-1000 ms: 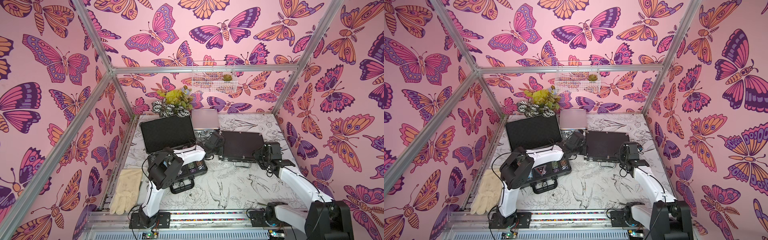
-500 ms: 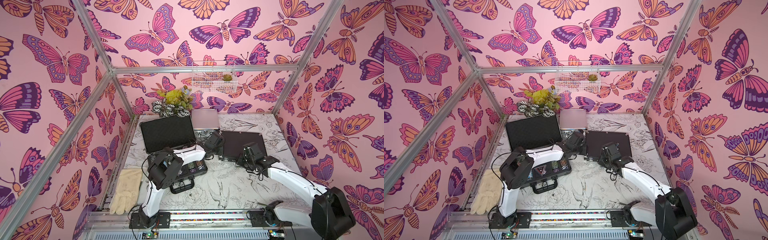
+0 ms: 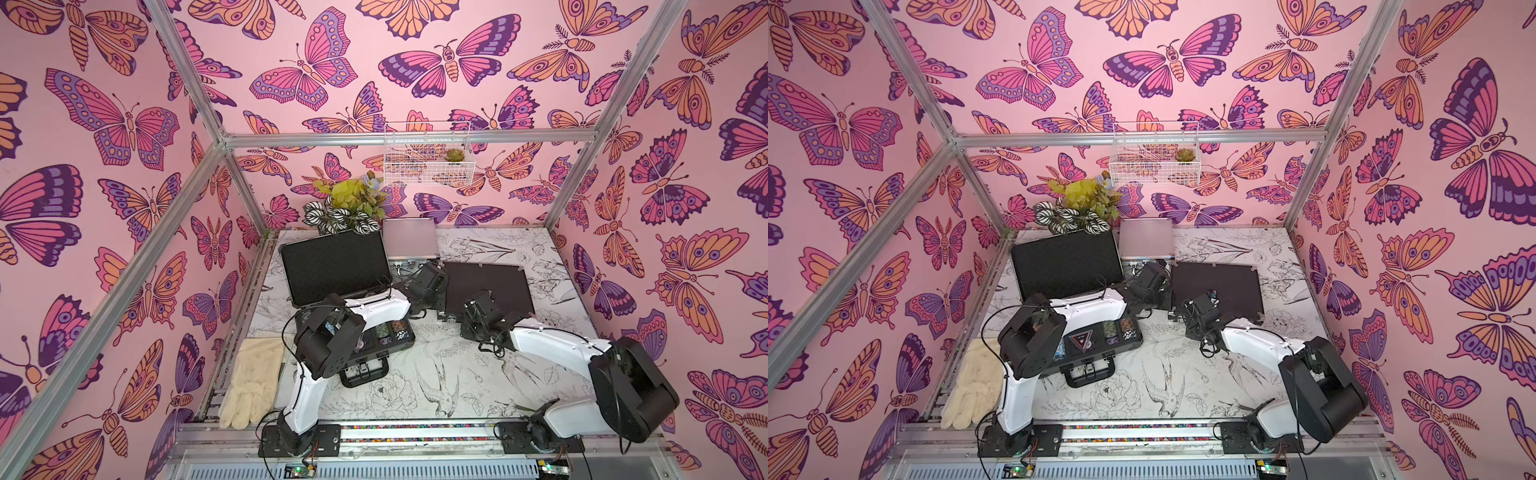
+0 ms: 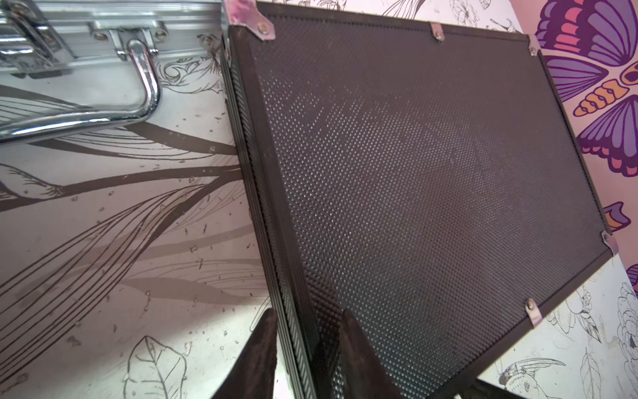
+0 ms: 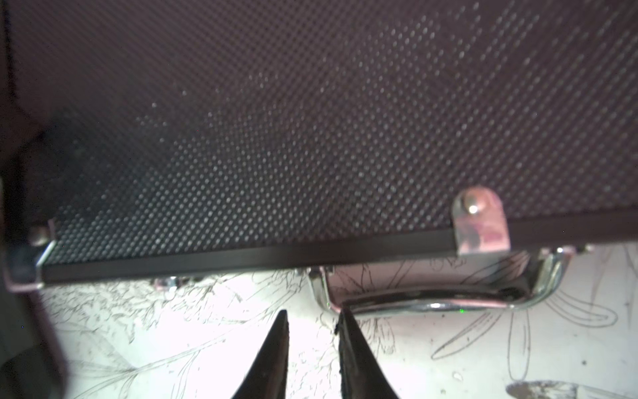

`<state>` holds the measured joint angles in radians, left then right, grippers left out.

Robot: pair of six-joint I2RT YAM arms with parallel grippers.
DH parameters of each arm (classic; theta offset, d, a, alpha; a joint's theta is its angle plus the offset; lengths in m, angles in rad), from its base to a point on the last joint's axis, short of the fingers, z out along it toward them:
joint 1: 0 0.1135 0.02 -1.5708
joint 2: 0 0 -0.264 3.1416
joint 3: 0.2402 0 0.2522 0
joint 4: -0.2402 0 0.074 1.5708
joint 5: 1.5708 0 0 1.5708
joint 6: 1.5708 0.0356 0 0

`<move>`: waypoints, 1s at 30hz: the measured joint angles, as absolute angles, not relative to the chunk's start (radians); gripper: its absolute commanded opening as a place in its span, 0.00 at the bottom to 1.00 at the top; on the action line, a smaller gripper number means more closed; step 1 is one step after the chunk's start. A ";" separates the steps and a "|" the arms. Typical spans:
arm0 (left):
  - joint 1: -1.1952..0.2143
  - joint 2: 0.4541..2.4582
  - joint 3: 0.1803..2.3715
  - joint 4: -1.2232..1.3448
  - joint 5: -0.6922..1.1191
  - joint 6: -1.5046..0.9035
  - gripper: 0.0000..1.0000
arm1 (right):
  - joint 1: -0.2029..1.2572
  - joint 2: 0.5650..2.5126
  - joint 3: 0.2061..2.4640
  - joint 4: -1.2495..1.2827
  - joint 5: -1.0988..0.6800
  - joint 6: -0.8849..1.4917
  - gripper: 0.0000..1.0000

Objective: Close the poker set cases
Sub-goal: Fasten the fastener on the poker set case, then move the poker set case to the center of the board.

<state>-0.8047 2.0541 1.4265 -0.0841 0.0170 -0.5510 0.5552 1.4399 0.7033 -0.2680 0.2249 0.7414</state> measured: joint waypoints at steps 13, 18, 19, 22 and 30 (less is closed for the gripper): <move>-0.805 2.040 1.426 -0.121 0.030 -0.551 0.33 | 0.558 1.550 0.710 -0.200 0.271 0.651 0.25; -0.805 2.025 1.415 -0.139 0.030 -0.551 0.33 | 0.563 1.560 0.720 -0.205 0.281 0.623 0.17; -0.805 2.019 1.410 -0.144 0.030 -0.551 0.33 | 0.563 1.560 0.720 -0.205 0.284 0.624 0.17; -0.805 2.000 1.394 -0.162 0.030 -0.551 0.33 | 0.564 1.548 0.715 -0.213 0.291 0.636 0.16; -0.805 1.919 1.332 -0.212 0.018 -0.554 0.36 | 0.496 1.477 0.651 -0.170 0.240 0.653 0.18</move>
